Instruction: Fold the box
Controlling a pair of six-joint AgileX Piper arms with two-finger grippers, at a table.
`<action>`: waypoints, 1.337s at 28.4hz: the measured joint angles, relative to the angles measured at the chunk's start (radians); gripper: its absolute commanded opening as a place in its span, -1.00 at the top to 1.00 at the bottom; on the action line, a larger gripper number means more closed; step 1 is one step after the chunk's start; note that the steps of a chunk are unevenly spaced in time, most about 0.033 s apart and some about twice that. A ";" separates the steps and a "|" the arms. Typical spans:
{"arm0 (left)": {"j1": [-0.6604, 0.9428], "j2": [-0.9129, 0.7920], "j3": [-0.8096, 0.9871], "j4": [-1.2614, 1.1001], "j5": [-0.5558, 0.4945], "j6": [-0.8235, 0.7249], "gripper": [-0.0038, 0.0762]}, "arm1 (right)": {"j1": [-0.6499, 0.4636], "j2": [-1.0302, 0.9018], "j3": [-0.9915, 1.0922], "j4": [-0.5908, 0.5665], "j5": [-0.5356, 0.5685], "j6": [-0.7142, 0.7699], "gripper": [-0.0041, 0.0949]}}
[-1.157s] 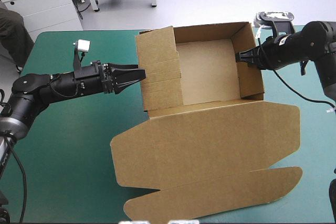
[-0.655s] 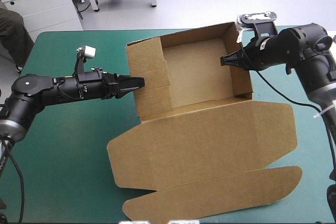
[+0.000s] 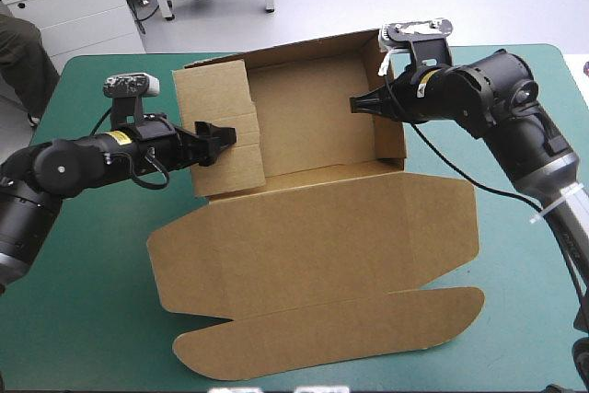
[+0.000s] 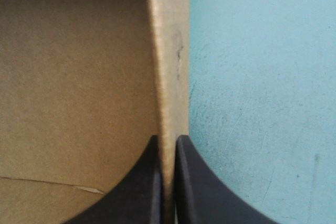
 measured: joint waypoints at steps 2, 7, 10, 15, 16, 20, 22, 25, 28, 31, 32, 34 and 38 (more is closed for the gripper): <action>-0.070 0.016 0.000 0.159 -0.037 -0.157 -0.54 | 0.000 0.000 0.000 -0.011 0.000 0.001 0.94; -0.124 0.061 0.000 0.252 -0.074 -0.265 -0.54 | 0.000 0.000 0.000 -0.019 0.000 0.003 0.94; -0.133 0.097 0.000 0.253 -0.096 -0.276 -0.54 | 0.000 0.000 -0.001 -0.022 -0.003 0.004 0.94; -0.133 0.106 0.000 0.252 -0.114 -0.249 -0.41 | 0.000 0.000 -0.001 -0.026 -0.004 0.007 0.94; -0.133 0.106 -0.001 0.252 -0.117 -0.246 -0.35 | 0.000 0.000 -0.001 -0.026 -0.004 0.007 0.94; -0.133 0.106 -0.030 0.259 -0.113 -0.229 -0.04 | 0.000 0.000 -0.001 -0.032 -0.003 0.008 0.94; -0.133 0.106 -0.051 0.266 -0.108 -0.209 0.39 | 0.000 0.000 -0.001 -0.046 0.000 0.010 0.94; -0.131 0.106 -0.078 0.285 -0.103 -0.158 0.89 | -0.001 -0.002 -0.002 -0.061 0.015 0.020 0.94; -0.122 0.119 -0.081 0.337 -0.105 -0.148 0.93 | 0.000 -0.012 -0.004 -0.041 0.047 0.035 0.94; -0.121 0.134 -0.082 0.346 -0.101 -0.154 0.93 | 0.001 -0.014 -0.008 -0.032 0.065 0.041 0.94; -0.121 0.139 -0.086 0.346 -0.096 -0.155 0.93 | 0.001 -0.014 -0.008 -0.032 0.070 0.042 0.94; -0.121 0.155 -0.103 0.347 -0.072 -0.156 0.93 | 0.001 -0.014 -0.008 -0.032 0.085 0.045 0.94; -0.121 0.208 -0.181 0.369 0.001 -0.163 0.93 | 0.001 -0.011 -0.009 -0.032 0.122 0.067 0.94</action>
